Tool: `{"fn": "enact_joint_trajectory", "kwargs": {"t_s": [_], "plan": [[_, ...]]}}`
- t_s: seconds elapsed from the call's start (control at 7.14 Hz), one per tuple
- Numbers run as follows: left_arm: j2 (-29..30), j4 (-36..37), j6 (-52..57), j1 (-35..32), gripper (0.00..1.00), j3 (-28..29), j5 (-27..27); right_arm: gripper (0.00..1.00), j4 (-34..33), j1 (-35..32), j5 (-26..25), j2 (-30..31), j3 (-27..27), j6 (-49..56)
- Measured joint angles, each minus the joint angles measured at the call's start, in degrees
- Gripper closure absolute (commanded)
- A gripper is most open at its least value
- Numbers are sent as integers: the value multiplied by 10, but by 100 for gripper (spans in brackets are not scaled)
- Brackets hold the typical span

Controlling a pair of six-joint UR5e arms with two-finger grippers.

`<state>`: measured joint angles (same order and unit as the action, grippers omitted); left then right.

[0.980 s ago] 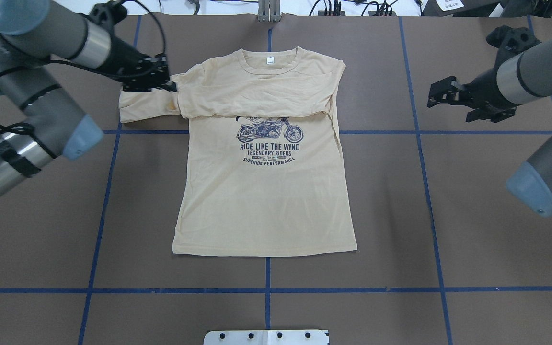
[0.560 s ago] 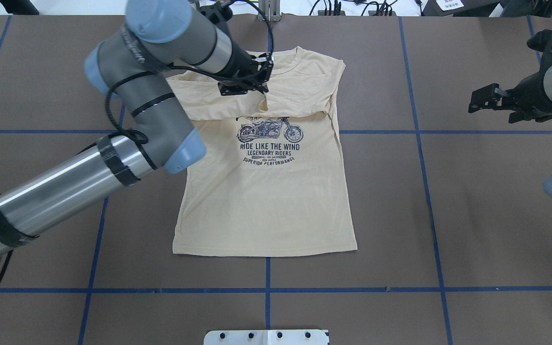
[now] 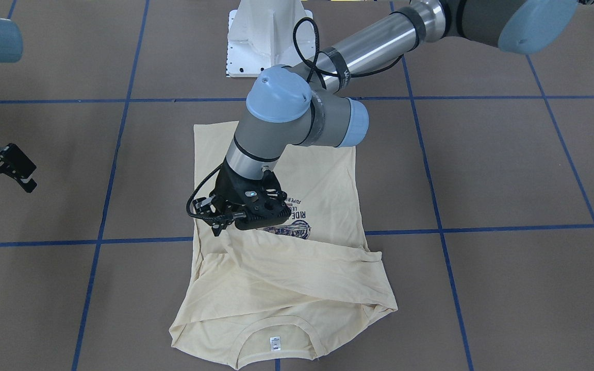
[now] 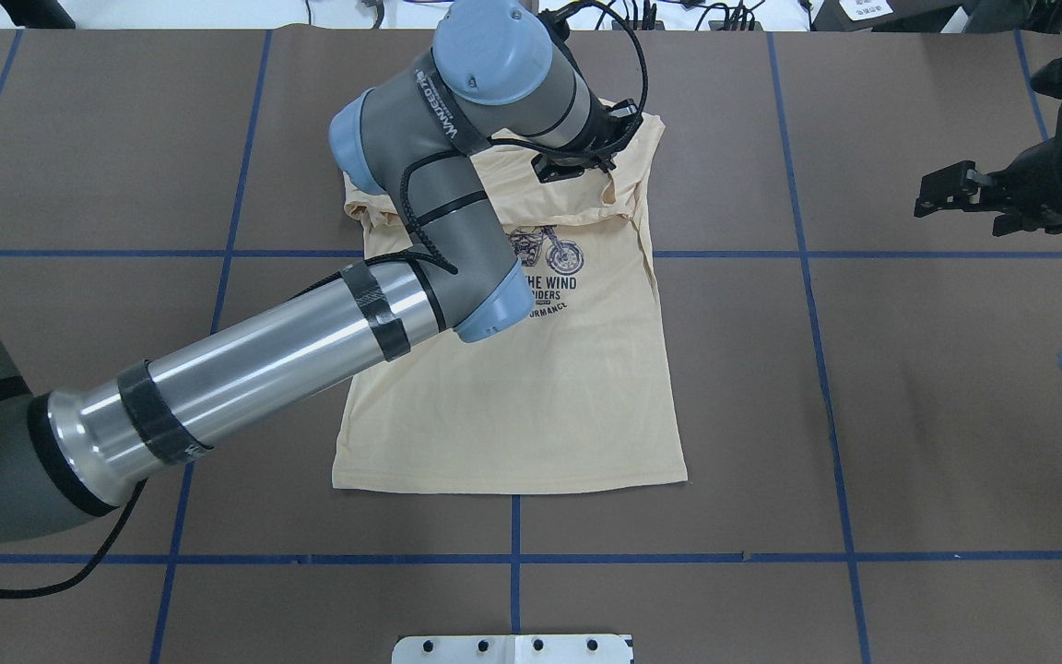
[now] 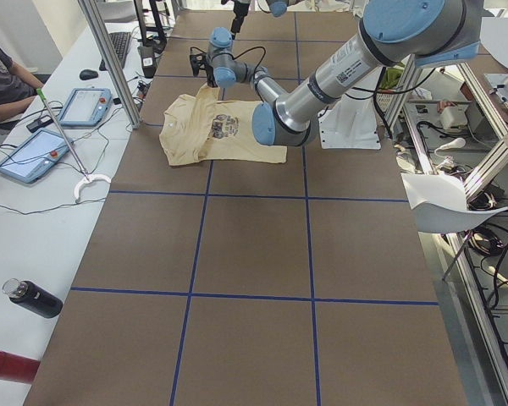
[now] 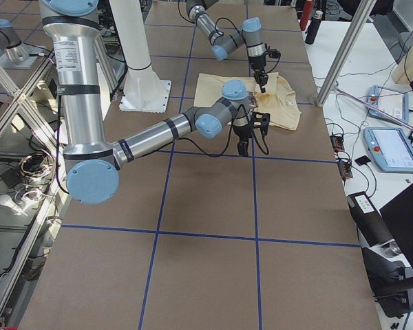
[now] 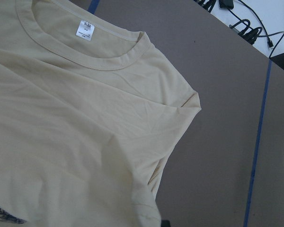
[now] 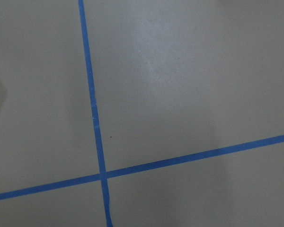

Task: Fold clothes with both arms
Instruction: 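Carry the sleeve across the shirt toward the collar with the left gripper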

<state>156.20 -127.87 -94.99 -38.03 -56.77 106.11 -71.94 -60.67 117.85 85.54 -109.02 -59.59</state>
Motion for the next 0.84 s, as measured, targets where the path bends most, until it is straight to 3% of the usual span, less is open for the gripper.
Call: {"fn": "enact_joint_trajectory", "kwargs": {"t_s": [0.14, 0.28, 0.42, 0.56, 0.84], "plan": [[17, -30, -17, 2, 93, 38, -20, 1, 0, 0, -1, 4, -1, 0], [33, -52, -37, 3, 66, 69, -33, 1, 0, 0, -1, 9, -2, 0], [52, -74, -61, 5, 12, 103, -42, 0, 0, 0, 0, 14, -6, -2], [67, -94, -74, 6, 1, 131, -48, 0, 0, 0, 1, 16, -8, -5], [74, -108, -77, 4, 1, 144, -49, 0, 0, 3, 5, 16, -10, -11]]}}
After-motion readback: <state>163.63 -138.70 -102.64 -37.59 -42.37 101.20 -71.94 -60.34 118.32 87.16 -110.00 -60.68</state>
